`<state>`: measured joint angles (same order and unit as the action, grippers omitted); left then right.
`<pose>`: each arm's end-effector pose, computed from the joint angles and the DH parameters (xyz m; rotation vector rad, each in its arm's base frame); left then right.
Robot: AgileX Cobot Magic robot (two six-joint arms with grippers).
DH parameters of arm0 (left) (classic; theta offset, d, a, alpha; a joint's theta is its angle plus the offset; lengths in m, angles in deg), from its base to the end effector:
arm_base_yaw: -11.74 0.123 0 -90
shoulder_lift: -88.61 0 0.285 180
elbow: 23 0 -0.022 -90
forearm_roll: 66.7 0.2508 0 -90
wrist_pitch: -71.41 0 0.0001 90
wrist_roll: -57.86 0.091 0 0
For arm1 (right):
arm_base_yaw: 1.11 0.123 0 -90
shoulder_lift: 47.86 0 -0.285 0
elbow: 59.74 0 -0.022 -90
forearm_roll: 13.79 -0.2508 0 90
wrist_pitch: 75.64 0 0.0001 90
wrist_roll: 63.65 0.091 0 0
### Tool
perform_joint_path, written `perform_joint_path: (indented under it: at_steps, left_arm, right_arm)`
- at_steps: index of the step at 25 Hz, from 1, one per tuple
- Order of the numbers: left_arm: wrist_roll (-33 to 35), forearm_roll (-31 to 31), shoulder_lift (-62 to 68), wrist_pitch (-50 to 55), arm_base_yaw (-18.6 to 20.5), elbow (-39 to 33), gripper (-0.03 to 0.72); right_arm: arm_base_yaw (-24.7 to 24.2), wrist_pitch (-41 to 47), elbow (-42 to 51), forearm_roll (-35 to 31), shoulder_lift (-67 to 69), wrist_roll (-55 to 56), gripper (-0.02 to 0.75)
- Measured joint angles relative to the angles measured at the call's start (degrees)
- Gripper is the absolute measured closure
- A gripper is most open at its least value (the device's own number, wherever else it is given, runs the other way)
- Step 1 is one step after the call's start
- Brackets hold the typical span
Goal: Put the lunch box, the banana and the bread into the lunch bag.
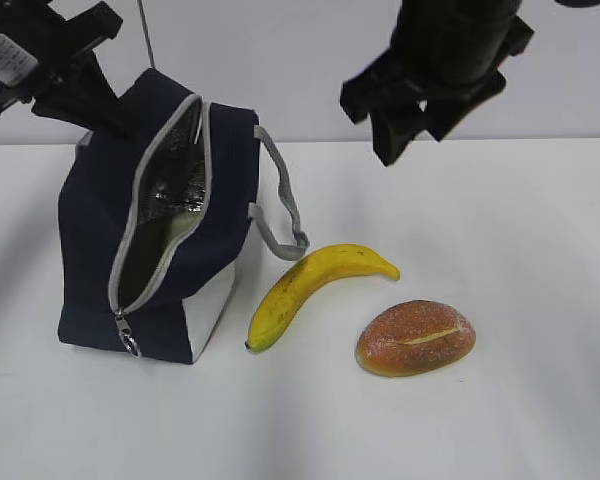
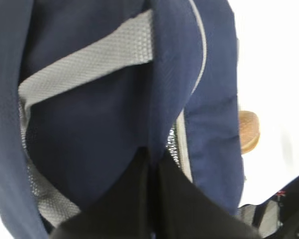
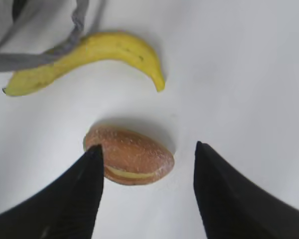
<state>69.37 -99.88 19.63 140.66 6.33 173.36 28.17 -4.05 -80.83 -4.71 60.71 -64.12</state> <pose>0.3742 -0.0822 0.3170 0.2228 2.7250 -0.7791 0.3318 0.1704 0.3422 -0.7350 2.6478 -0.0866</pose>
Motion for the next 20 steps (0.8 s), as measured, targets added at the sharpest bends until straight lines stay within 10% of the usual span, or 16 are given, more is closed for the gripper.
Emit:
perform_joint_path:
  at_steps: [20]
  left_arm:
    - [0.0,4.1,0.0,0.1,0.0,0.0,0.69]
  right_arm:
    - [0.0,-15.1,13.2,-3.6,1.6,17.6,0.313]
